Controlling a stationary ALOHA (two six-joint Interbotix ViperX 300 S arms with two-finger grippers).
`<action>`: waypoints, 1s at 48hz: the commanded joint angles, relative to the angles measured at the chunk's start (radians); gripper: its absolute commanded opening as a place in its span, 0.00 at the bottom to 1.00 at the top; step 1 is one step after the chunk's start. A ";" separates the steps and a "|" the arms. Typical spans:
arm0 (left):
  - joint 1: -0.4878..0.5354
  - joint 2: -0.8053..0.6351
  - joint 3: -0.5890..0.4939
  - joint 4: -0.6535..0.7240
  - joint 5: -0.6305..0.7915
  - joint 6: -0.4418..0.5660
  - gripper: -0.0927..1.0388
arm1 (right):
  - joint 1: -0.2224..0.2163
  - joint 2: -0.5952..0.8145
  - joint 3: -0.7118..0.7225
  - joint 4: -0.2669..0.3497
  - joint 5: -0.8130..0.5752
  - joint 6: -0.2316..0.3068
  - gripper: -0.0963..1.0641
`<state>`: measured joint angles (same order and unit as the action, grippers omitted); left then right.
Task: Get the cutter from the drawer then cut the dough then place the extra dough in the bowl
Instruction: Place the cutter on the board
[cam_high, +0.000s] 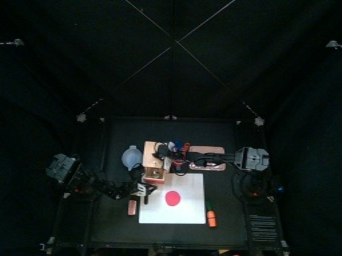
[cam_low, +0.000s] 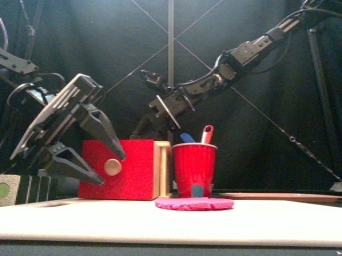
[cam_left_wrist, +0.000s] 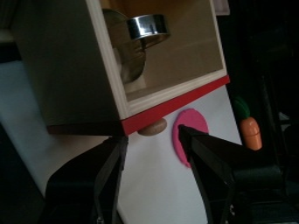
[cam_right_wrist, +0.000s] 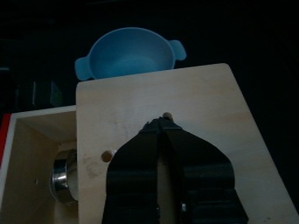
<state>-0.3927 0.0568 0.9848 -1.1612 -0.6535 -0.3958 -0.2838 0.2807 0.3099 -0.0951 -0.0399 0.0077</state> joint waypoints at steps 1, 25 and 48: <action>-0.012 -0.037 -0.008 0.005 0.005 0.014 0.83 | -0.011 -0.020 -0.014 0.000 0.003 0.002 0.12; -0.133 -0.345 0.172 0.147 0.041 0.114 0.82 | 0.002 -0.026 -0.034 0.006 0.006 0.003 0.13; 0.044 -0.414 0.270 0.325 -0.112 0.337 0.82 | 0.043 -0.067 -0.075 0.008 0.135 0.003 0.13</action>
<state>-0.3973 -0.3574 1.2579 -0.8191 -0.7563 -0.0660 -0.2439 0.2623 0.2592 -0.0890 0.0859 0.0092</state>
